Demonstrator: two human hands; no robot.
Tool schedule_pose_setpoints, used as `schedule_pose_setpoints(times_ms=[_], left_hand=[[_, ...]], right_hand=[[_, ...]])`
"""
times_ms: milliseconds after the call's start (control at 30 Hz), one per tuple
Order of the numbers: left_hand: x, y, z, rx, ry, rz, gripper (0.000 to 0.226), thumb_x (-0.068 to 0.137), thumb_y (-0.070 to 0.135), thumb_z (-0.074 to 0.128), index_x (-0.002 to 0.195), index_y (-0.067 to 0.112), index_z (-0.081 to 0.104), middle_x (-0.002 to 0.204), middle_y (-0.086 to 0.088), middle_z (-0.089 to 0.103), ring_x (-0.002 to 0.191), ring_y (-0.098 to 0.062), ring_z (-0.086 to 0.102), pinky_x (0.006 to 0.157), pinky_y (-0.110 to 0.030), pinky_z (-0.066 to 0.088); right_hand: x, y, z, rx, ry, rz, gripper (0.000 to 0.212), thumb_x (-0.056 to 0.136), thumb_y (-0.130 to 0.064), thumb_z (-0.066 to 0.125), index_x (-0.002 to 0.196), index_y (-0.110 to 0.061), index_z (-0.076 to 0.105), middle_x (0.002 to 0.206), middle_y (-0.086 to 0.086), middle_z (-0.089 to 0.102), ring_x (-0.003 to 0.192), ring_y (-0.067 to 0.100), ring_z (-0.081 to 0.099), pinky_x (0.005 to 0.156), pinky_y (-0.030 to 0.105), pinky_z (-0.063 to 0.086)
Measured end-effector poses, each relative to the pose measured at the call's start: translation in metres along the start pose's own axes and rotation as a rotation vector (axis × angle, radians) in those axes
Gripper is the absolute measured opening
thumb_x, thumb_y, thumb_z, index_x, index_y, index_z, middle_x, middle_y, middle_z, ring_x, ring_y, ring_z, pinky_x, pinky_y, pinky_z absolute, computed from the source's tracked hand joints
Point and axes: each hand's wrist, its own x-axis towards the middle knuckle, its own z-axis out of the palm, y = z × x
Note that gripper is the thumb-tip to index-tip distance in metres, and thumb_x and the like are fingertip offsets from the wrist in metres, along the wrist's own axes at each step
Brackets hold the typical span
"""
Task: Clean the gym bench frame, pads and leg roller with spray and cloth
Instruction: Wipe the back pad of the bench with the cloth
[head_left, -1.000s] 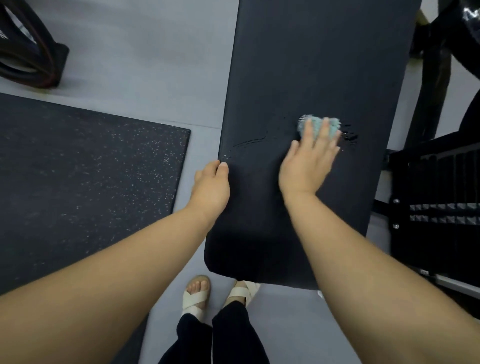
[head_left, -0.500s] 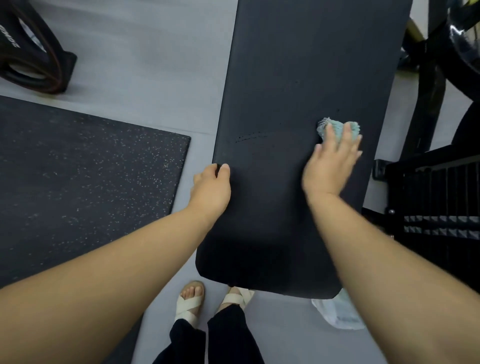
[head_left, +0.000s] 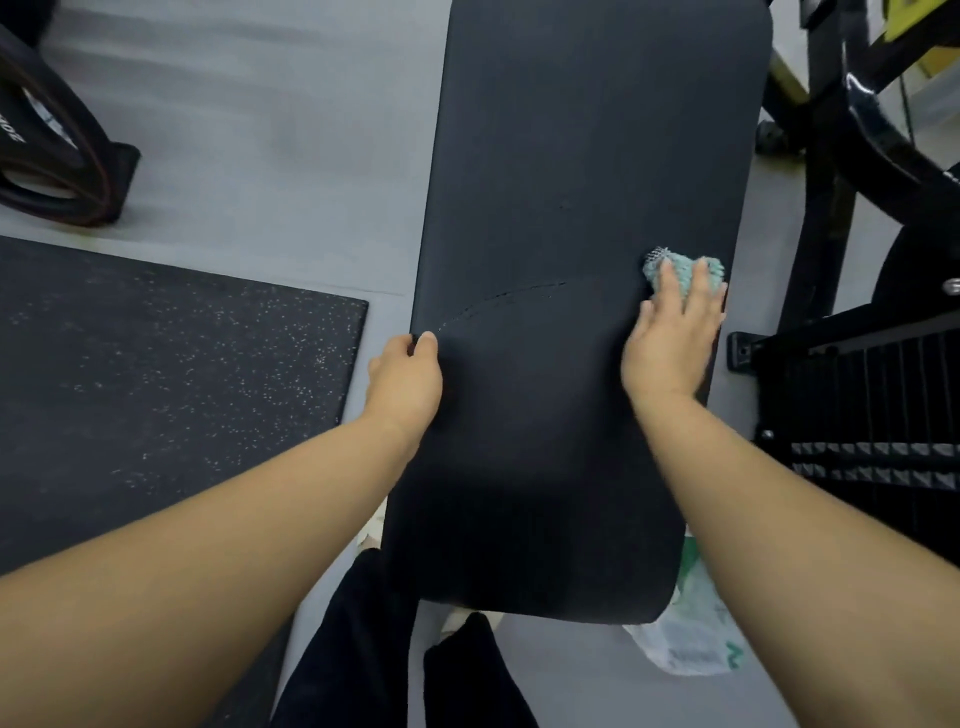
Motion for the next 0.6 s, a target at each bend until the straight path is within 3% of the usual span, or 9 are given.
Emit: schedule_pose_setpoints(times_ms=[33, 100, 200, 267, 300, 367, 467, 533, 600], left_hand=[[0.003, 0.004, 0.001, 0.007, 0.010, 0.007, 0.042, 0.099, 0.038, 0.028, 0.136, 0.022, 0.040, 0.140, 0.000, 0.037, 0.101, -0.016, 0.037, 0.085, -0.029, 0.026], [0.009, 0.015, 0.002, 0.022, 0.022, 0.011, 0.043, 0.099, 0.037, 0.027, 0.137, 0.021, 0.039, 0.142, -0.001, 0.034, 0.106, -0.019, 0.039, 0.086, -0.030, 0.027], [0.023, 0.032, 0.002, 0.061, 0.043, 0.059, 0.045, 0.098, 0.037, 0.026, 0.132, 0.014, 0.044, 0.140, -0.008, 0.038, 0.115, -0.025, 0.045, 0.090, -0.033, 0.033], [0.029, 0.044, 0.001, 0.070, 0.017, 0.085, 0.045, 0.098, 0.036, 0.025, 0.130, 0.012, 0.046, 0.138, -0.010, 0.040, 0.114, -0.026, 0.045, 0.087, -0.032, 0.032], [0.033, 0.048, -0.001, 0.072, -0.006, 0.088, 0.045, 0.098, 0.036, 0.024, 0.129, 0.011, 0.045, 0.139, -0.009, 0.040, 0.110, -0.024, 0.045, 0.086, -0.031, 0.031], [0.038, 0.055, -0.007, 0.072, -0.065, 0.071, 0.040, 0.099, 0.035, 0.023, 0.125, 0.016, 0.048, 0.138, -0.005, 0.040, 0.098, -0.017, 0.043, 0.083, -0.027, 0.030], [0.042, 0.064, -0.014, 0.056, -0.089, 0.055, 0.031, 0.099, 0.033, 0.023, 0.080, 0.026, 0.046, 0.116, 0.002, 0.043, 0.072, -0.008, 0.039, 0.062, -0.023, 0.031], [0.046, 0.068, -0.017, 0.043, -0.103, 0.035, 0.032, 0.099, 0.034, 0.022, 0.070, 0.033, 0.037, 0.114, 0.006, 0.038, 0.083, -0.013, 0.040, 0.074, -0.026, 0.032], [0.050, 0.073, -0.019, 0.020, -0.135, 0.007, 0.031, 0.098, 0.036, 0.022, 0.087, 0.032, 0.051, 0.122, 0.004, 0.042, 0.102, -0.020, 0.043, 0.089, -0.032, 0.032]], right_hand=[[-0.004, -0.019, 0.005, 0.006, 0.010, 0.070, 0.051, 0.098, -0.021, 0.042, 0.148, -0.020, 0.028, 0.158, 0.008, 0.009, 0.145, 0.034, 0.003, 0.117, 0.046, 0.003], [-0.026, -0.061, 0.023, 0.019, -0.014, -0.012, 0.056, 0.096, -0.023, 0.047, 0.148, -0.020, 0.027, 0.158, 0.009, 0.011, 0.144, 0.035, 0.005, 0.116, 0.045, 0.004], [-0.070, -0.098, 0.047, 0.006, -0.076, -0.514, 0.055, 0.084, -0.015, 0.066, 0.136, -0.018, 0.049, 0.149, 0.010, 0.037, 0.137, 0.039, 0.030, 0.111, 0.048, 0.023], [-0.060, -0.082, 0.046, -0.037, -0.133, -0.863, 0.057, 0.076, -0.007, 0.072, 0.129, -0.018, 0.057, 0.142, 0.009, 0.046, 0.131, 0.039, 0.040, 0.108, 0.049, 0.025], [-0.043, -0.068, 0.041, -0.066, -0.154, -0.946, 0.058, 0.074, -0.004, 0.072, 0.129, -0.019, 0.057, 0.142, 0.009, 0.047, 0.130, 0.040, 0.041, 0.108, 0.049, 0.024], [-0.011, -0.040, 0.026, -0.114, -0.100, -0.836, 0.056, 0.078, -0.003, 0.070, 0.129, -0.020, 0.056, 0.143, 0.011, 0.045, 0.130, 0.042, 0.040, 0.108, 0.052, 0.022], [0.018, -0.021, 0.003, -0.055, -0.026, -0.215, 0.046, 0.095, -0.011, 0.050, 0.139, -0.019, 0.044, 0.154, 0.009, 0.026, 0.142, 0.039, 0.017, 0.115, 0.052, 0.017], [0.020, -0.046, 0.010, -0.002, 0.056, 0.095, 0.047, 0.098, -0.016, 0.042, 0.144, -0.019, 0.035, 0.157, 0.007, 0.015, 0.144, 0.035, 0.007, 0.117, 0.046, 0.009], [0.006, -0.087, 0.029, -0.001, 0.098, 0.116, 0.049, 0.096, -0.020, 0.043, 0.145, -0.018, 0.034, 0.157, 0.009, 0.017, 0.144, 0.035, 0.011, 0.115, 0.046, 0.010]])
